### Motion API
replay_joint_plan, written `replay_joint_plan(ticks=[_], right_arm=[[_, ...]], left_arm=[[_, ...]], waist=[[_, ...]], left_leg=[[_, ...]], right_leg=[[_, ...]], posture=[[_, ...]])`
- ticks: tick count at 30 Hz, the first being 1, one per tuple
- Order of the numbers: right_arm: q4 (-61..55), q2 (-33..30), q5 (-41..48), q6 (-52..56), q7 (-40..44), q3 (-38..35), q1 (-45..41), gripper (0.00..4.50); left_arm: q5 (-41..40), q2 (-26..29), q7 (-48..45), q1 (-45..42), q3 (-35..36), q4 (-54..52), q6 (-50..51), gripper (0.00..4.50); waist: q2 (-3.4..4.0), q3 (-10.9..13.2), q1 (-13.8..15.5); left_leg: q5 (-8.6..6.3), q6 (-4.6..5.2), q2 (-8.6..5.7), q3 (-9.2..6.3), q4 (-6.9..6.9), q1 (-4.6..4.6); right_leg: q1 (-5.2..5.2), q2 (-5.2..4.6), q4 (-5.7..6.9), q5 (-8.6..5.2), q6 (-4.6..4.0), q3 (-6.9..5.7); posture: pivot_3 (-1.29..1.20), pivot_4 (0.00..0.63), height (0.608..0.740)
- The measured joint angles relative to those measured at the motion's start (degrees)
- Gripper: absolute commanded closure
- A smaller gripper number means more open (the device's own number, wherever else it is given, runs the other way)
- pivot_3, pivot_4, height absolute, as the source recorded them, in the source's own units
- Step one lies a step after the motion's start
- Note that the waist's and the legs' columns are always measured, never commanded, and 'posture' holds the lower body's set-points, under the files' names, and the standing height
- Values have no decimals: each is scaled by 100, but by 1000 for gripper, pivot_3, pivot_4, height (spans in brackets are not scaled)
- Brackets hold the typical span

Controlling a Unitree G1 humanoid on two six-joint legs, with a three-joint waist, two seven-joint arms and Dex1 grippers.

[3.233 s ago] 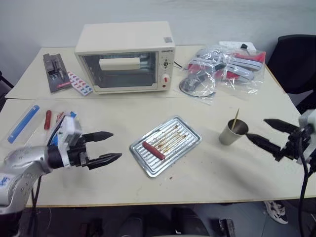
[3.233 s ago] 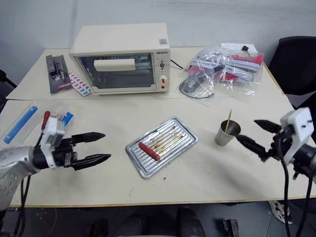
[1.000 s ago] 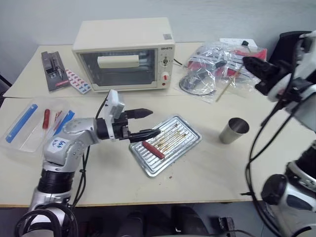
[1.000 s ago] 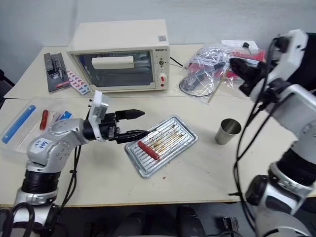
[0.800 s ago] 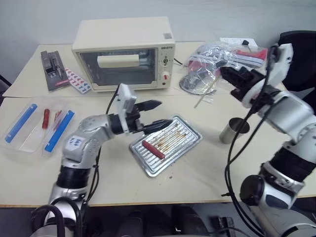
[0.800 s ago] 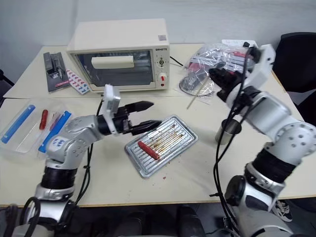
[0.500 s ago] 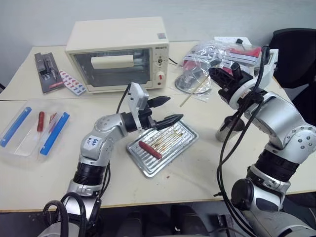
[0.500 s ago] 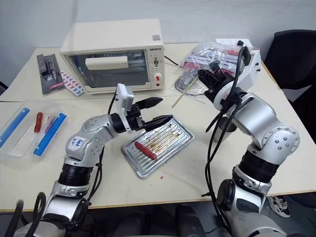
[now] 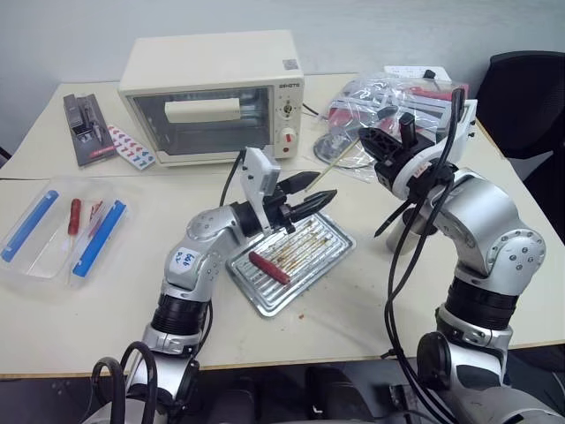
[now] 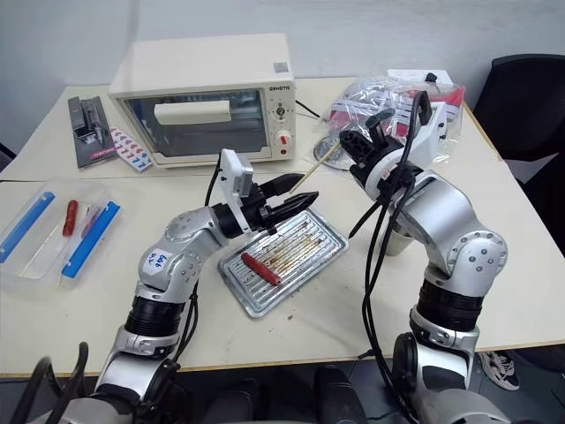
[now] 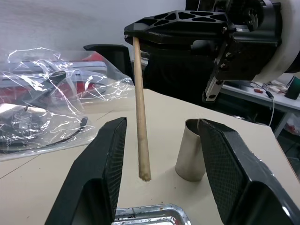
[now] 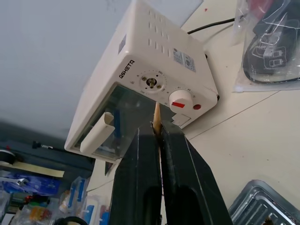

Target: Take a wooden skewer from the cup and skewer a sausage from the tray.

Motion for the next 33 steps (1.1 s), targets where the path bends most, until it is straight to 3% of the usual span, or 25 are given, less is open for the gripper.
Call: replay_joint_plan(ticks=[12, 14, 18, 33], right_arm=[[-1, -138, 208, -563, -62, 260, 46, 4500], [-1, -157, 227, -634, -62, 275, 46, 4500], [-1, -169, 260, -762, -67, 287, 45, 4500], [-2, -260, 387, -982, -70, 432, 45, 4500]], left_arm=[[218, -400, 667, -188, 184, 247, -510, 1875], [220, -423, 711, -187, 202, 249, -535, 2068], [221, -449, 732, -184, 210, 250, -538, 2926], [220, -496, 654, -173, 159, 404, -537, 2926]], waist=[[0, 0, 4], [0, 0, 6], [0, 0, 6], [0, 0, 7]], left_leg=[[0, 1, 0, 1, -1, 0], [0, 1, 0, 1, -1, -1], [0, 1, 0, 1, -1, -1], [0, 1, 1, 1, -1, -1]], right_leg=[[0, 0, -1, 0, 0, 0], [0, 0, -1, 0, 0, 0], [0, 0, -2, 0, 0, 0], [0, 0, -3, 0, 0, 1]], posture=[[0, 150, 740], [0, 150, 740], [0, 150, 740], [0, 150, 740]])
